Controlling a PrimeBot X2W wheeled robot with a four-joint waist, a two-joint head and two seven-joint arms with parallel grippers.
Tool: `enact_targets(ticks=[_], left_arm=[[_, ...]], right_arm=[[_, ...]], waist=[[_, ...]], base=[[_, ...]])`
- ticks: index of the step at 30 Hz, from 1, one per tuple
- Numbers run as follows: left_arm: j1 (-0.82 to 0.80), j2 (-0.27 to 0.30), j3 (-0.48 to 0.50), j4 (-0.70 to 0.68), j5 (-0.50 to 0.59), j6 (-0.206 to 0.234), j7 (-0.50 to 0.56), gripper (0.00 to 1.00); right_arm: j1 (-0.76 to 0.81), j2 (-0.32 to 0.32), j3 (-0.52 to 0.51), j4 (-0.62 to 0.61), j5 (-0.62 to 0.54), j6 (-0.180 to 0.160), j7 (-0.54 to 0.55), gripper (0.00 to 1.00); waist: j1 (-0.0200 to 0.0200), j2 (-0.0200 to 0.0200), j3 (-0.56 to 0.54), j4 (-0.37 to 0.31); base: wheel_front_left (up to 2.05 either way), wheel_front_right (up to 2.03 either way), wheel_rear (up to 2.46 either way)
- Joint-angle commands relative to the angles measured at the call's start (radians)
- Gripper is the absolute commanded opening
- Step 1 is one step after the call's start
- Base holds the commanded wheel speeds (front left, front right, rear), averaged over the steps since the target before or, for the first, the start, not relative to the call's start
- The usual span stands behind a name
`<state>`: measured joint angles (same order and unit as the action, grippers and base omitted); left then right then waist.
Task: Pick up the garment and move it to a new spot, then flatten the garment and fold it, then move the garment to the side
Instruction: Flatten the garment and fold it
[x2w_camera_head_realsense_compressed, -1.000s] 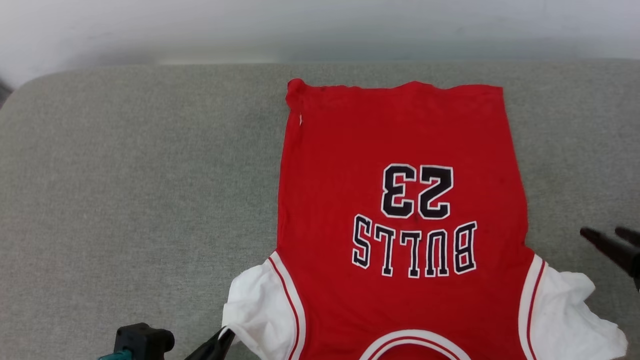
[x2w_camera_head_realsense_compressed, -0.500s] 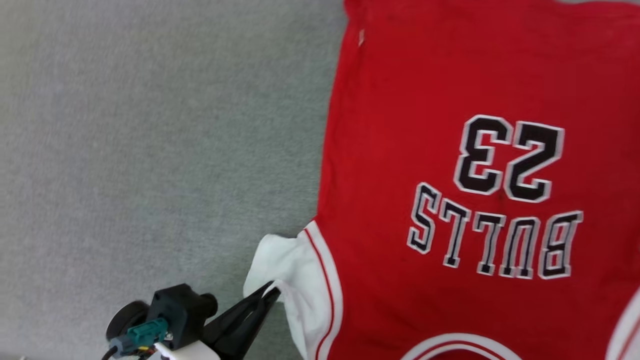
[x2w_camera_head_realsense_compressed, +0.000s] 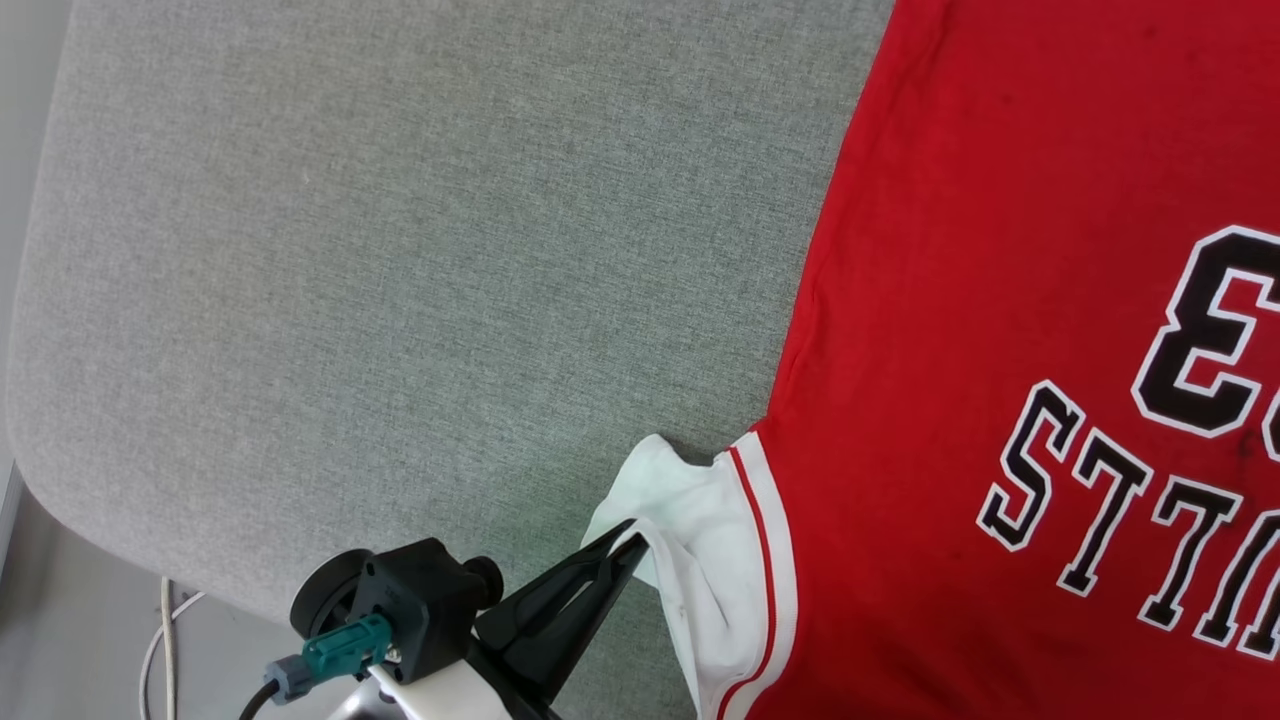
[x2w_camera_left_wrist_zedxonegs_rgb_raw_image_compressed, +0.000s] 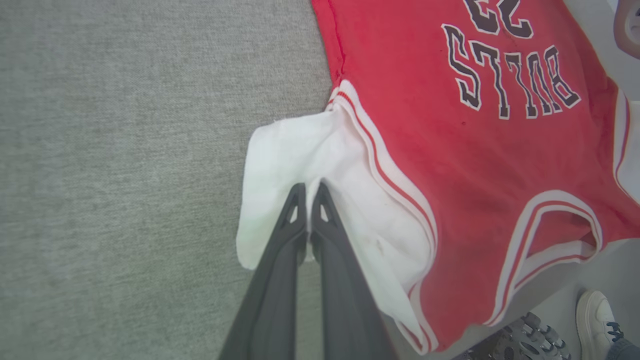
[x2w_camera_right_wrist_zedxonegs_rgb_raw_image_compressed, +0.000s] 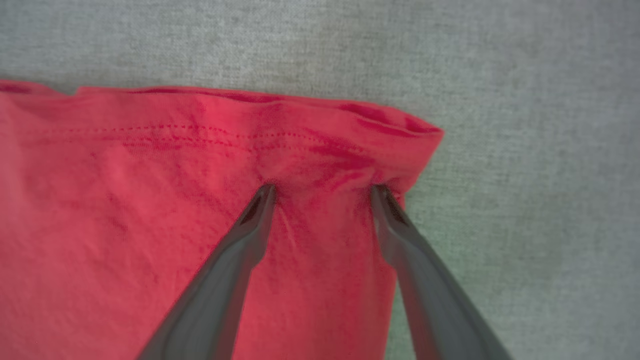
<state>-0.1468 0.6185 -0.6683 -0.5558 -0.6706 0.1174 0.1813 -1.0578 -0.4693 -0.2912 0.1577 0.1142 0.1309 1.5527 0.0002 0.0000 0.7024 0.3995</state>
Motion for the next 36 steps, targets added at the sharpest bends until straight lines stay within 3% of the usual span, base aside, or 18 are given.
enact_targets(ticks=[1, 2, 3, 12, 21, 36], left_arm=[[-0.01, -0.005, 0.002, 0.007, -0.002, -0.002, -0.009, 0.0], [-0.01, -0.005, 0.002, 0.009, -0.002, -0.003, -0.01, 0.0], [-0.009, -0.005, 0.003, 0.012, -0.003, -0.003, -0.011, 0.0], [-0.015, 0.003, 0.014, 0.036, -0.01, -0.01, -0.024, 0.0], [0.004, 0.016, 0.029, 0.064, -0.026, 0.011, -0.02, 0.0], [0.09, 0.051, 0.078, 0.163, -0.081, 0.047, -0.049, 0.0]], right_arm=[[0.06, 0.025, 0.002, 0.04, 0.001, 0.0, 0.011, 0.94], [0.067, 0.035, -0.002, 0.044, 0.003, 0.0, 0.013, 0.36], [0.076, 0.04, -0.004, 0.045, 0.002, 0.0, 0.014, 0.0], [0.129, 0.044, -0.02, 0.044, 0.008, 0.0, 0.009, 0.0], [0.249, 0.073, -0.018, 0.044, 0.033, 0.0, -0.044, 0.0], [0.642, 0.105, -0.004, -0.023, 0.206, 0.0, -0.165, 0.0]], waist=[[-0.0002, 0.0, 0.006, 0.009], [-0.0002, 0.0, 0.006, 0.009], [-0.0002, 0.0, 0.006, 0.008], [-0.0002, 0.0, -0.032, -0.021], [-0.0002, 0.0, -0.142, -0.092], [-0.0002, 0.0, -0.393, -0.254]], base=[[0.0, 0.0, 0.0], [0.0, 0.0, 0.0], [0.0, 0.0, 0.0], [0.0, 0.0, 0.0], [0.0, 0.0, 0.0], [0.0, 0.0, 0.0]])
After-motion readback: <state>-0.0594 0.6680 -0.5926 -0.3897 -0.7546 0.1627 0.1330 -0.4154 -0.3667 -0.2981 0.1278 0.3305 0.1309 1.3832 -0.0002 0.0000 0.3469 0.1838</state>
